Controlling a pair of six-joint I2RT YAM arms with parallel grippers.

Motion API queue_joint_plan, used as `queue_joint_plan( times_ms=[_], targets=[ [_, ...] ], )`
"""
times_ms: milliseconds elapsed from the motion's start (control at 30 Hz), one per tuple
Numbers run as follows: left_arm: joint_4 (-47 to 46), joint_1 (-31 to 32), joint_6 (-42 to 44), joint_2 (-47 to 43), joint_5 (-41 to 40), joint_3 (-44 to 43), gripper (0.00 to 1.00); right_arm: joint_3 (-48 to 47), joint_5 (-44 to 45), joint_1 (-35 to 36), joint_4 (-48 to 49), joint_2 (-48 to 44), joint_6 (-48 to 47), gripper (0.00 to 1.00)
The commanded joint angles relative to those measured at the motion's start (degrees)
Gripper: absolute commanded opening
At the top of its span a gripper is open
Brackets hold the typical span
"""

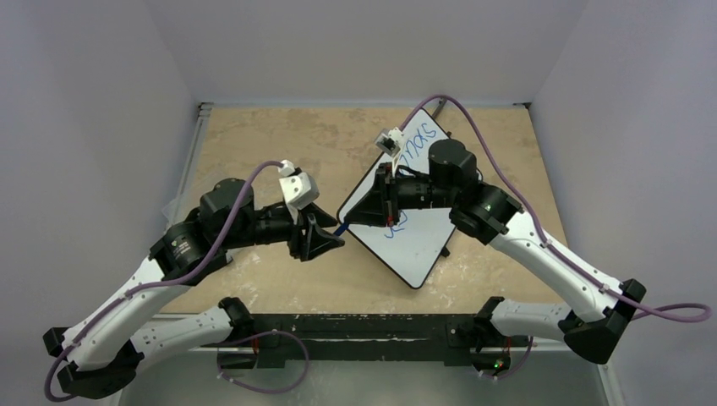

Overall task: Write a sentence on the whiteboard
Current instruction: Place the whiteboard marker at the center of the board.

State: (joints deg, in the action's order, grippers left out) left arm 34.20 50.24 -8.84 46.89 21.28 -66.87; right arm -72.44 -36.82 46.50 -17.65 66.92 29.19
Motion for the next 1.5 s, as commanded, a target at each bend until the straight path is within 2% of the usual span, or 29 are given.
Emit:
queue_joint_plan(
  times_ms=[0, 133, 233, 333, 400, 567, 600, 667, 700, 867, 1000, 1200, 1367, 1467],
  targets=[
    [-1.5, -0.8, -1.5, 1.5, 4.4, -1.6, 0.46, -2.8, -3.1, 0.0, 0.8, -1.8, -2.0, 0.00],
    [-2.1, -1.0, -1.7, 3.1, 5.7, -2.0, 0.42, -2.3, -5.1, 0.0, 2.9, -2.3, -1.2, 0.00],
    [-2.8, -1.1, -1.9, 4.2, 5.8, -2.1, 0.34, -1.8, -6.6, 0.0, 4.2, -2.6, -0.5, 0.00],
    [-4.1, -1.1, -2.3, 4.7, 5.4, -1.8, 0.19, -1.3, -7.8, 0.0, 5.1, -2.7, -0.3, 0.00],
    [-5.0, -1.0, -2.8, 5.1, 5.0, -1.6, 0.01, -0.9, -8.2, 0.0, 5.5, -2.7, -0.1, 0.00],
    [-7.7, -1.1, -4.3, 4.6, 3.5, -0.1, 0.00, -0.4, -8.0, 0.0, 5.5, -2.6, -0.1, 0.00],
    [-7.8, -1.1, -4.4, 4.6, 3.0, 0.0, 0.00, -0.5, -7.8, 0.0, 5.4, -2.6, -0.1, 0.06],
    [-8.2, -1.1, -5.0, 3.8, 1.0, 0.9, 0.00, -0.8, -7.1, 0.0, 4.6, -2.4, -0.3, 0.40],
    [-8.8, -1.1, -5.4, 3.1, -1.1, 1.7, 0.00, -1.0, -6.4, 0.0, 4.0, -2.4, -0.7, 0.52],
    [-9.5, -1.1, -7.5, -1.6, -9.9, 5.7, 0.00, -2.4, -0.3, 0.0, 0.9, -2.5, -2.2, 0.96],
    [-7.5, -1.1, -9.8, -4.0, -17.6, 7.7, 0.00, -3.5, 6.4, 0.0, -1.0, -3.0, -2.8, 0.99],
    [1.8, -1.1, -15.7, -6.4, -33.3, 9.2, 0.00, -3.7, 17.6, 0.0, -3.9, -4.1, -4.3, 0.99],
    [8.6, -1.1, -24.1, -9.0, -43.5, 11.6, 0.00, -3.1, 20.2, 0.0, -4.0, -4.5, -4.5, 0.99],
    [10.3, -1.1, -29.0, -9.9, -46.3, 15.1, 0.00, -2.8, 21.0, 0.0, -3.9, -4.7, -4.4, 0.99]
  ],
)
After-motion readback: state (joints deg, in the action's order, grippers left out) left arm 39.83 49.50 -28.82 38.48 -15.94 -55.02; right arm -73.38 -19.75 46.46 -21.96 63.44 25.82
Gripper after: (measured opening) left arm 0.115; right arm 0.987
